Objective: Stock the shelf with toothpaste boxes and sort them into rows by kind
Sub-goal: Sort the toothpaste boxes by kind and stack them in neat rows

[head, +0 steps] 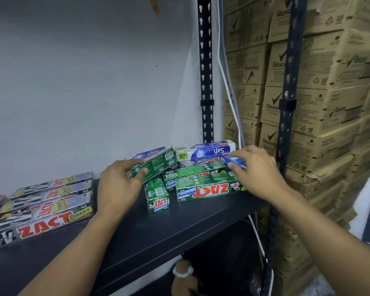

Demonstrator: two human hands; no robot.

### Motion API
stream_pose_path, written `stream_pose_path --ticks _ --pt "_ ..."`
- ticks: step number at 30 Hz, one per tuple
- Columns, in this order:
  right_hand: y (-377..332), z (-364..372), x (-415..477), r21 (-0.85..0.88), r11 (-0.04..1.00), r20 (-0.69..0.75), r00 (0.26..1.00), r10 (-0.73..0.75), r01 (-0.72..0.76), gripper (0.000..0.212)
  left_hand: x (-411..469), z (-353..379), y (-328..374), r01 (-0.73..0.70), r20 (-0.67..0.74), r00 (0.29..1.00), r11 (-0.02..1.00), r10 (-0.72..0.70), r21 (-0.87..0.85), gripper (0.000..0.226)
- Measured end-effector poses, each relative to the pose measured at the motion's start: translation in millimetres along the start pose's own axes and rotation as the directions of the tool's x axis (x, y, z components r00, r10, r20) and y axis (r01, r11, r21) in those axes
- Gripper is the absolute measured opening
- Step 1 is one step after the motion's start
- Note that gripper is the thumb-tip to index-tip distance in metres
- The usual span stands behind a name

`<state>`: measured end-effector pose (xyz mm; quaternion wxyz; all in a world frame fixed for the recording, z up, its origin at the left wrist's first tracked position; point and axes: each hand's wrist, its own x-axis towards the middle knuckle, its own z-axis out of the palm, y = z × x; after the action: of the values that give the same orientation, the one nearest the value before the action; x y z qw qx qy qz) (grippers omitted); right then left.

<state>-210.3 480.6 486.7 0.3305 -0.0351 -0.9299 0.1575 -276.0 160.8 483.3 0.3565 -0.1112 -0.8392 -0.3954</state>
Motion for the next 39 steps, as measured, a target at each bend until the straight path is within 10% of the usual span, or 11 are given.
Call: stream_pose_path --ticks 14,33,39 --pt "-16 66 153 -0.021 0.960 0.531 0.817 -0.226 0.279 0.055 11 7 -21 -0.184 0.050 0.983 0.977 0.179 0.109 0.026" --pt "-47 117 197 0.132 0.931 0.325 0.873 -0.365 0.340 0.026 19 17 -27 -0.135 -0.024 0.990 0.990 0.136 0.041 0.028" --pt "-46 68 171 0.246 0.913 0.634 0.659 -0.405 0.326 0.019 20 20 -25 -0.111 0.023 0.994 0.992 0.110 0.061 0.028"
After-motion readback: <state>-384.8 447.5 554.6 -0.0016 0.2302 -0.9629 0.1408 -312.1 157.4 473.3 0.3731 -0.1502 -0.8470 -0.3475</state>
